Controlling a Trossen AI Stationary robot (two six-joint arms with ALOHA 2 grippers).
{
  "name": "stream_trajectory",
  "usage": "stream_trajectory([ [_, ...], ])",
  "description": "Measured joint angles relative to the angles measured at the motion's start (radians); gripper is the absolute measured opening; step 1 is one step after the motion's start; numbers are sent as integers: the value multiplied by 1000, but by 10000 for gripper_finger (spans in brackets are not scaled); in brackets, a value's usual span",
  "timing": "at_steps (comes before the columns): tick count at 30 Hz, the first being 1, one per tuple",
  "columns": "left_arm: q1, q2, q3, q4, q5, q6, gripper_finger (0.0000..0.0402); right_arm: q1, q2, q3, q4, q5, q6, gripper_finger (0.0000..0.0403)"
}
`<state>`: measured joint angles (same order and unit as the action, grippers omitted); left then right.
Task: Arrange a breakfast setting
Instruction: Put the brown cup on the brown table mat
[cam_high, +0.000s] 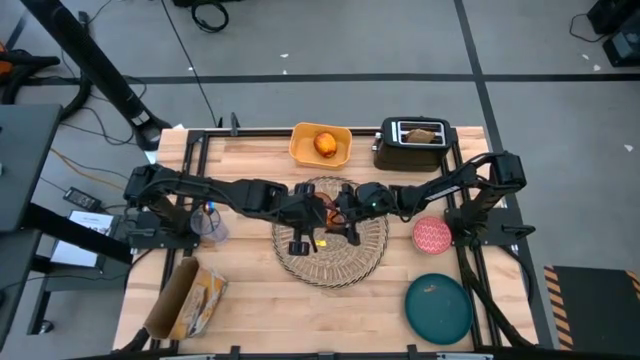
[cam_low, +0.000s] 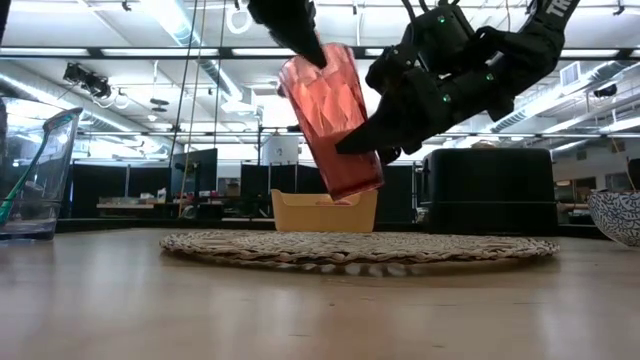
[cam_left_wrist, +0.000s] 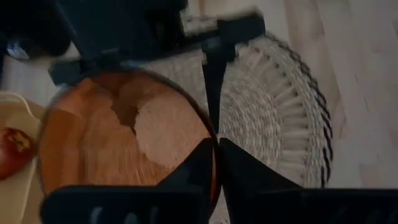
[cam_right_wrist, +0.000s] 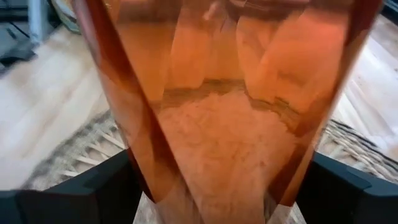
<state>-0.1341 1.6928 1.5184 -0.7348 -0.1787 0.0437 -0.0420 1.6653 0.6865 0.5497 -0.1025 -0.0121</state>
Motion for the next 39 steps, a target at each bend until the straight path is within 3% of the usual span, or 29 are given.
stream_trajectory([
  [8, 0, -51, 1, -41, -3, 1, 136, 1, 1, -53, 82, 41, -15, 345],
  [12, 0, -130, 1, -136, -2, -55, 155, 1, -31, -143, 179, 122, 4, 345],
  [15, -16, -207, -7, -115, -4, -59, 158, 0, -65, -240, 286, 216, 24, 345],
  [18, -36, -266, -63, 26, -2, -16, 159, 0, -87, -334, 431, 354, 30, 345],
  [22, -47, -341, -232, 281, 1, 45, 160, -8, -75, -435, 580, 487, 28, 345],
  [28, -14, -393, -511, 677, -1, 50, 160, -69, -30, -457, 650, 450, 38, 345],
  [39, -12, -393, -696, 1049, 0, 55, 160, -128, 149, -440, 843, 420, 60, 345],
])
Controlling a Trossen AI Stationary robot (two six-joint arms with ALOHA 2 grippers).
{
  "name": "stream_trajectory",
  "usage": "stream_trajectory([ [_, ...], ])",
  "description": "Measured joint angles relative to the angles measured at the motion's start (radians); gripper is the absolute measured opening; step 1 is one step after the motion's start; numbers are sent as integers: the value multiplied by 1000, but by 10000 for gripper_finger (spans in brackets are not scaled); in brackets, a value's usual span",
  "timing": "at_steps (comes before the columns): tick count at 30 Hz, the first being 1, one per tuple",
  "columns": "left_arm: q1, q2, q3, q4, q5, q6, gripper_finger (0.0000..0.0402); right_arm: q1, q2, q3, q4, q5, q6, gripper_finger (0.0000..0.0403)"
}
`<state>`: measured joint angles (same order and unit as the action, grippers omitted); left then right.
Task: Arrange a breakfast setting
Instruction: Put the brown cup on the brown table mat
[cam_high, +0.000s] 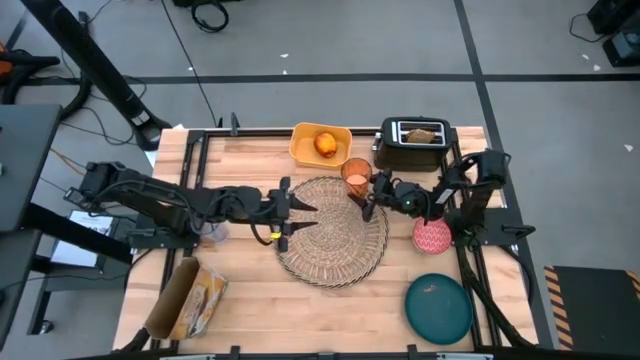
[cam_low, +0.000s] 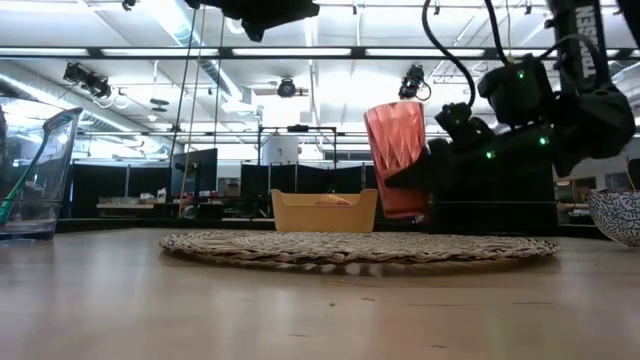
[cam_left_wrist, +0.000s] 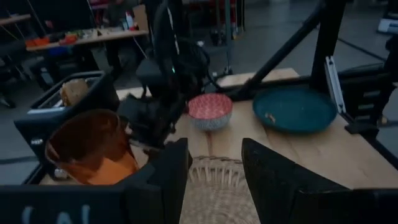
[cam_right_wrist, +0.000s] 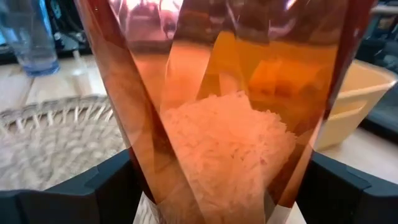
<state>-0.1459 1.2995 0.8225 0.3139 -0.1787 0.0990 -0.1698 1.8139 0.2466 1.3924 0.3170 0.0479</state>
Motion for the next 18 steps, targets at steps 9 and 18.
stream_trajectory([
  [9, 0, 0, -4, 7, 0, 13, 160, -2, 174, 17, 155, -8, 10, 345],
  [18, 4, -22, -5, -13, 0, 29, 160, -2, 177, 10, 160, -6, 13, 386],
])
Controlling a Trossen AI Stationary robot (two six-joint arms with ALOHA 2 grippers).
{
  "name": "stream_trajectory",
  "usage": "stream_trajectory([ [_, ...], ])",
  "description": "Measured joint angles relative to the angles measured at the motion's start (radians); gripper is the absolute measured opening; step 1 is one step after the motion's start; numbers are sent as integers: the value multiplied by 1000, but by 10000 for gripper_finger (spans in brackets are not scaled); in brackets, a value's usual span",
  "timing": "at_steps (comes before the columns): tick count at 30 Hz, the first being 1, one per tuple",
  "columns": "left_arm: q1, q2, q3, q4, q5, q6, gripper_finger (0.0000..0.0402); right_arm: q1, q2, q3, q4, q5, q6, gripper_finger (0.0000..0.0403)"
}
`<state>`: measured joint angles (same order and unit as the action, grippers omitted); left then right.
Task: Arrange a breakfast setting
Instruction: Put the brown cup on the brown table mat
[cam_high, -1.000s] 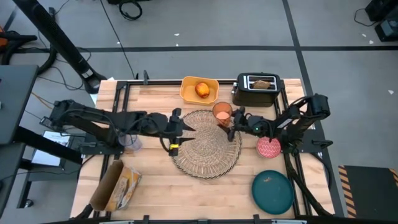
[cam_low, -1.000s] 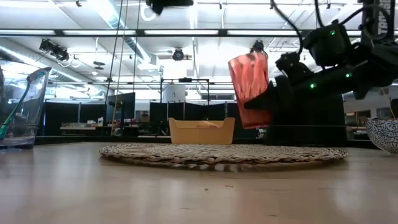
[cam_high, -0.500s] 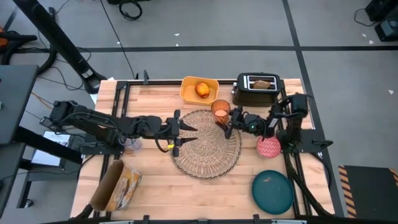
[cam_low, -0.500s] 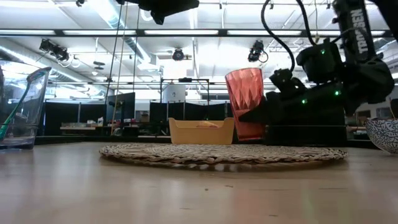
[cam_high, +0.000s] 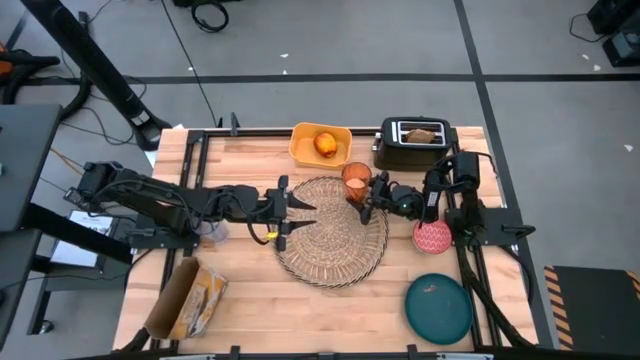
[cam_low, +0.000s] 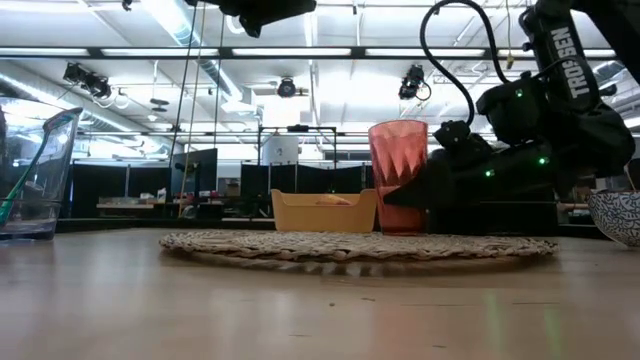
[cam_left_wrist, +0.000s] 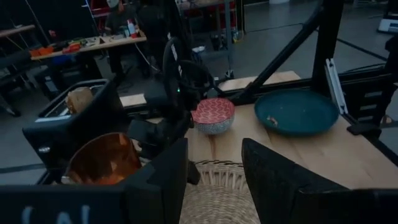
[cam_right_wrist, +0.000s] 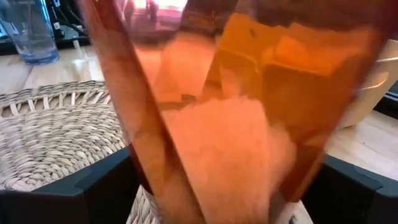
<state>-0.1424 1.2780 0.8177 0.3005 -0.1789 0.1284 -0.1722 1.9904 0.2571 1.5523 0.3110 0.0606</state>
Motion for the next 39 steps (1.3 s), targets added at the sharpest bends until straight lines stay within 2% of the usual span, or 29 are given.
stream_trajectory([
  [7, 24, -4, 1, -35, 0, -5, 160, 3, -96, -56, -29, -17, 9, 376],
  [14, 49, -4, 1, -44, 0, -11, 160, 6, -208, -78, -192, -50, 60, 387],
  [20, 54, -4, 1, -52, 0, -13, 160, 11, -222, -45, -212, -100, 18, 389],
  [31, 54, -4, 1, -126, 0, -39, 160, 7, -230, -34, -320, -104, 43, 399],
  [39, 54, -4, 1, -203, 0, -56, 160, 7, -341, -34, -547, -123, 78, 400],
])
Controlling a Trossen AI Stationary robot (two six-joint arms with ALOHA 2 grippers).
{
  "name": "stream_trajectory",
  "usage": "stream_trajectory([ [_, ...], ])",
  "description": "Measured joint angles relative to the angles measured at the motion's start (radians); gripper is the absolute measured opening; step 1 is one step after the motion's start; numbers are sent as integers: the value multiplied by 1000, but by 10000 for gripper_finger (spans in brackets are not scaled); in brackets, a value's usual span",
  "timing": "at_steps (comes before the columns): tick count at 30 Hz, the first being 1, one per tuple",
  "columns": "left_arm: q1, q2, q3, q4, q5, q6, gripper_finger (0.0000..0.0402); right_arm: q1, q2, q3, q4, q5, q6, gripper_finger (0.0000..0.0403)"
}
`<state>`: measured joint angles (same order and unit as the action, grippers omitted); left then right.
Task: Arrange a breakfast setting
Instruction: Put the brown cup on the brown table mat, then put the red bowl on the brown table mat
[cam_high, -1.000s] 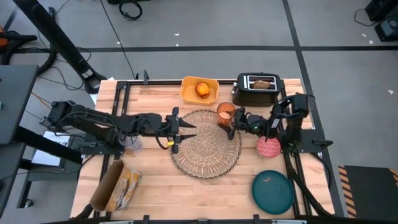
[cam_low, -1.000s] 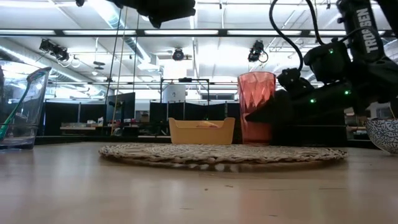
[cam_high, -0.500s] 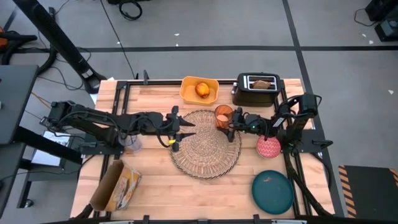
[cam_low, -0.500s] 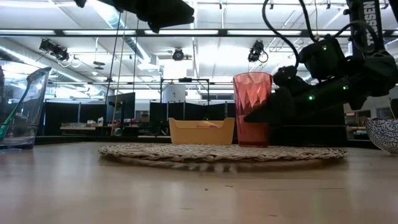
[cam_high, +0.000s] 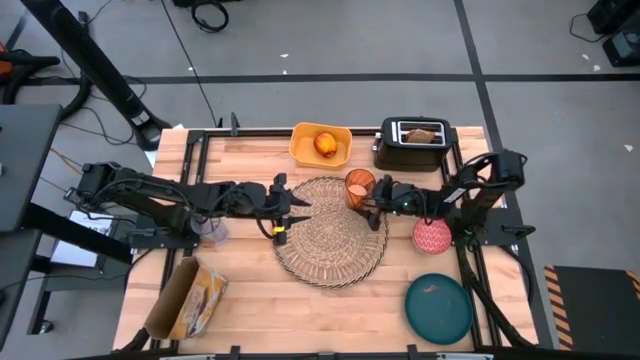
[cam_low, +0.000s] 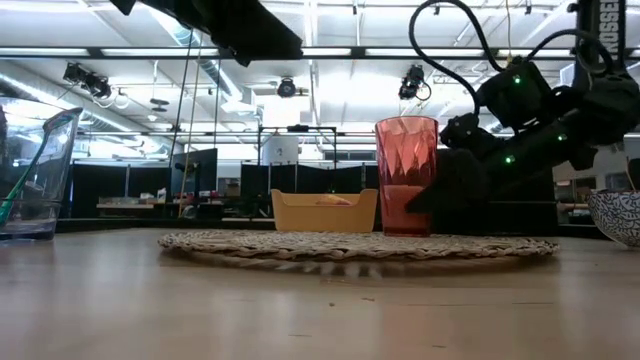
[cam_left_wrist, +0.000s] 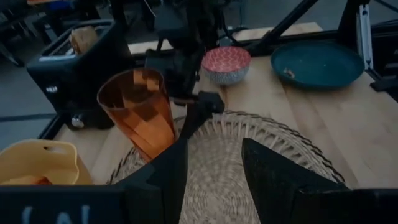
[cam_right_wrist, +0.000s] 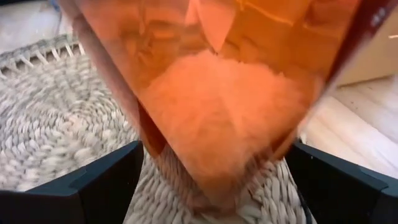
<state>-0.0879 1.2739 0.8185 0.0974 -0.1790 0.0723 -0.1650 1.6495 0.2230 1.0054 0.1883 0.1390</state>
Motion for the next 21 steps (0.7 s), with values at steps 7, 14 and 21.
stream_trajectory([
  [7, 0, 0, 0, -24, 0, -15, 160, 1, -186, 0, -286, -7, 18, 399],
  [14, 0, 1, -23, -51, 0, -58, 160, 23, -415, 18, -714, -77, 125, 392],
  [21, 0, 2, -110, 1, -7, -151, 160, 102, -549, 224, -1344, -114, 242, 378],
])
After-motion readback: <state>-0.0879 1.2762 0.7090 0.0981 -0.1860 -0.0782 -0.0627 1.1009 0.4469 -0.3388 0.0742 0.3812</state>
